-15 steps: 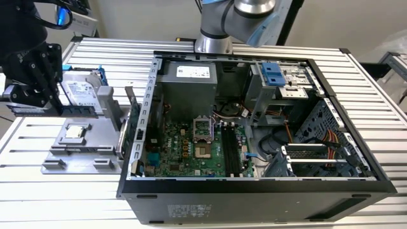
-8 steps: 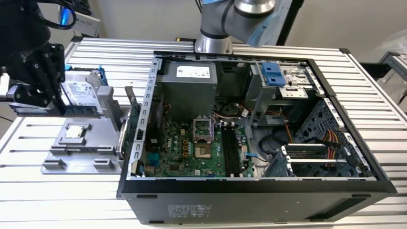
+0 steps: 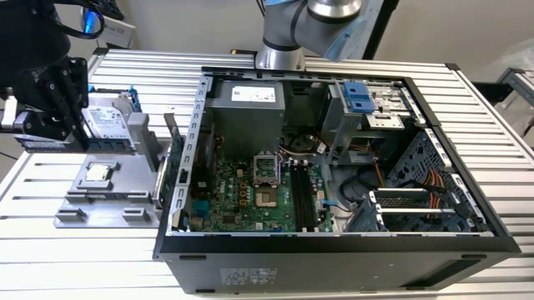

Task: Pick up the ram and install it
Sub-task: 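Pick up the ram and move it above insertion slot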

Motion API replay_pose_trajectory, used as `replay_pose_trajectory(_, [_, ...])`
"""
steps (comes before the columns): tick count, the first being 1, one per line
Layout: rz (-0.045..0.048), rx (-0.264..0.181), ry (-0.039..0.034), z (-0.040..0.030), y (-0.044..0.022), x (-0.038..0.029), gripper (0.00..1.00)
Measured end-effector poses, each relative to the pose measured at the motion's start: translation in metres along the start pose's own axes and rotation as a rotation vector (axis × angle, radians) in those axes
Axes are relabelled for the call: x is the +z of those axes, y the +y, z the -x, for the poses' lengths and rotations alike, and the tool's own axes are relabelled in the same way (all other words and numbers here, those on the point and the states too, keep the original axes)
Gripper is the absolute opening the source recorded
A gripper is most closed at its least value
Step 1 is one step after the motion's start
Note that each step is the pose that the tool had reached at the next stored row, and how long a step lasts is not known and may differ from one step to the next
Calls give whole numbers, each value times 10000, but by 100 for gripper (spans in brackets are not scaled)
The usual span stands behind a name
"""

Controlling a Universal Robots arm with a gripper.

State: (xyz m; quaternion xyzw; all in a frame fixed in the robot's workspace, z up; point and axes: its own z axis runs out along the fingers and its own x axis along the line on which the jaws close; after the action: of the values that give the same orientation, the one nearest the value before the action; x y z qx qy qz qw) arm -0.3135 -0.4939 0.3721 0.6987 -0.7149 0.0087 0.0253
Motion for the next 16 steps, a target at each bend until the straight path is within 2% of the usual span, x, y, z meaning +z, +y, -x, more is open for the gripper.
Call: replay_pose_trajectory(16, [0,0,0,2,-62,-2,0])
